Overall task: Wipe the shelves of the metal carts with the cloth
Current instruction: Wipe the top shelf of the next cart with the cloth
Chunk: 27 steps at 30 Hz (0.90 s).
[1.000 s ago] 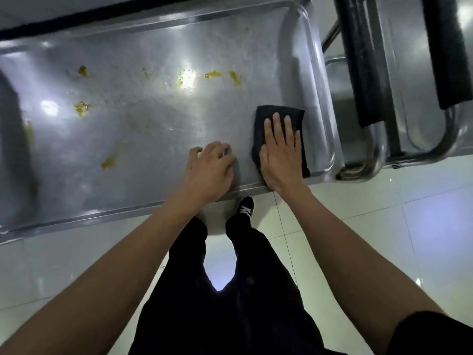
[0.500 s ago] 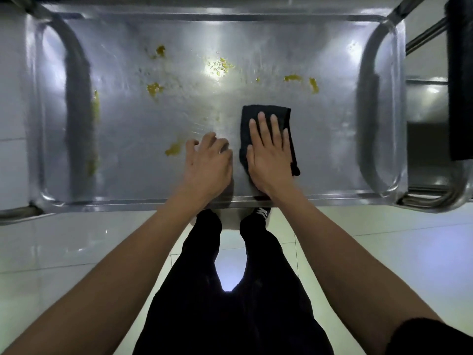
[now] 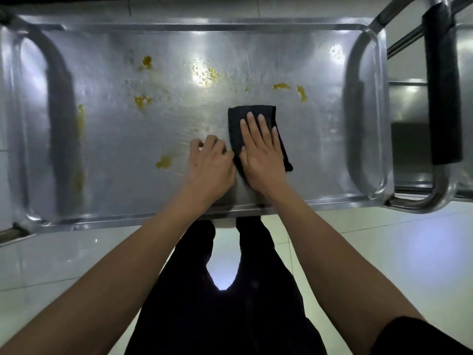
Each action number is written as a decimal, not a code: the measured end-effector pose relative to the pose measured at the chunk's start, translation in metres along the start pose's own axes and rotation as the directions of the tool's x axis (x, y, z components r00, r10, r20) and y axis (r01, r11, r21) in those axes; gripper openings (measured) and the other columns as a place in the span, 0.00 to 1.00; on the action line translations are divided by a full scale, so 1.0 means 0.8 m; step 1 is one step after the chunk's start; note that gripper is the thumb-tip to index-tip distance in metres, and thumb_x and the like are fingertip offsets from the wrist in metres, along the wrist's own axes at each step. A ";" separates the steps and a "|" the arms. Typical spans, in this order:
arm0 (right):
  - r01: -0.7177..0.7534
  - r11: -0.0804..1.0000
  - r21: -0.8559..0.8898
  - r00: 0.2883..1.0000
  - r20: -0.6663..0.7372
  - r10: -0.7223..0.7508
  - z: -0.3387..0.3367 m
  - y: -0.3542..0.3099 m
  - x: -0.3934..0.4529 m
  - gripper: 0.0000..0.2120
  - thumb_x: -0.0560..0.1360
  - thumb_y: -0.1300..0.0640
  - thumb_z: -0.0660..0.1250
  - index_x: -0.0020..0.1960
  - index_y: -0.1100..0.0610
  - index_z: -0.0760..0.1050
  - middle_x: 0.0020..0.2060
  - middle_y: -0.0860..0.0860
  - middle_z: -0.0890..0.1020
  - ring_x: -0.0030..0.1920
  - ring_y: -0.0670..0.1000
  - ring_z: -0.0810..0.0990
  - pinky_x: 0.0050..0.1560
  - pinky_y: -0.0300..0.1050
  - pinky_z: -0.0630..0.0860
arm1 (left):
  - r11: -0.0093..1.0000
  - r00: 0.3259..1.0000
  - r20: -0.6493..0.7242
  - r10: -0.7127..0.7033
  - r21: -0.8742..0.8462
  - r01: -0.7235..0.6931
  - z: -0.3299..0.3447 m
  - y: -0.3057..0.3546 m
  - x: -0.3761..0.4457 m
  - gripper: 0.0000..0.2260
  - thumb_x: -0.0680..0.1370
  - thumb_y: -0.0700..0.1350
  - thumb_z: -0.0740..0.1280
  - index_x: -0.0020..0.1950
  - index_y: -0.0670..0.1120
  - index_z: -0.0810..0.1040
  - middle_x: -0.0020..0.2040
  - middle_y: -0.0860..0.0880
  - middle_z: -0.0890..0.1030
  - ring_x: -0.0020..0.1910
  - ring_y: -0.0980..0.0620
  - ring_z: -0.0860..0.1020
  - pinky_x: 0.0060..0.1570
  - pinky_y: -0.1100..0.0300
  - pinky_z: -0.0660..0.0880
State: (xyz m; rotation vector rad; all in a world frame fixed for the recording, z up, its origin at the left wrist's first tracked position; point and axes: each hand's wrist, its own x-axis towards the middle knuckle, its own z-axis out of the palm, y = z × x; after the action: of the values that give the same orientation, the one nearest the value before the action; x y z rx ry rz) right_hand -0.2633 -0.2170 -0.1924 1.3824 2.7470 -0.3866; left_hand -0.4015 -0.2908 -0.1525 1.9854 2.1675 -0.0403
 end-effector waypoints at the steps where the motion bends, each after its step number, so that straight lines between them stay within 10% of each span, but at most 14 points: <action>1: -0.006 1.000 0.009 1.000 0.000 0.006 -0.002 0.012 -0.001 0.30 0.81 0.52 0.47 0.81 0.56 0.51 0.81 0.53 0.51 0.81 0.54 0.47 0.78 0.60 0.51 | 1.000 1.000 -0.002 0.011 -0.007 -0.011 0.000 0.009 0.008 0.12 0.77 0.48 0.61 0.48 0.46 0.83 0.51 0.47 0.80 0.58 0.44 0.73 0.56 0.45 0.65; 18: -0.368 0.930 -0.018 0.929 -0.037 0.367 -0.068 0.283 -0.009 0.31 0.79 0.52 0.49 0.81 0.58 0.52 0.81 0.55 0.53 0.80 0.56 0.50 0.78 0.60 0.52 | 1.000 1.000 0.005 -0.003 -0.005 0.003 0.006 0.121 0.104 0.12 0.76 0.52 0.64 0.56 0.50 0.80 0.63 0.46 0.75 0.62 0.42 0.72 0.58 0.43 0.66; 27: -0.369 0.929 -0.018 0.929 -0.020 0.368 -0.073 0.280 -0.005 0.31 0.80 0.49 0.46 0.81 0.55 0.50 0.81 0.53 0.51 0.81 0.56 0.47 0.79 0.60 0.48 | 0.999 0.991 0.131 -0.025 0.029 0.021 0.000 0.119 0.099 0.18 0.77 0.51 0.64 0.68 0.52 0.75 0.73 0.46 0.71 0.73 0.43 0.67 0.64 0.39 0.63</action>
State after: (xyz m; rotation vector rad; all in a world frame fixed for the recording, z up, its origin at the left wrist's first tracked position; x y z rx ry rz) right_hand -0.0781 -0.0780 -0.1809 1.8521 2.4127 -0.3222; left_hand -0.3138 -0.2037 -0.1549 1.9148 2.1182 -0.1998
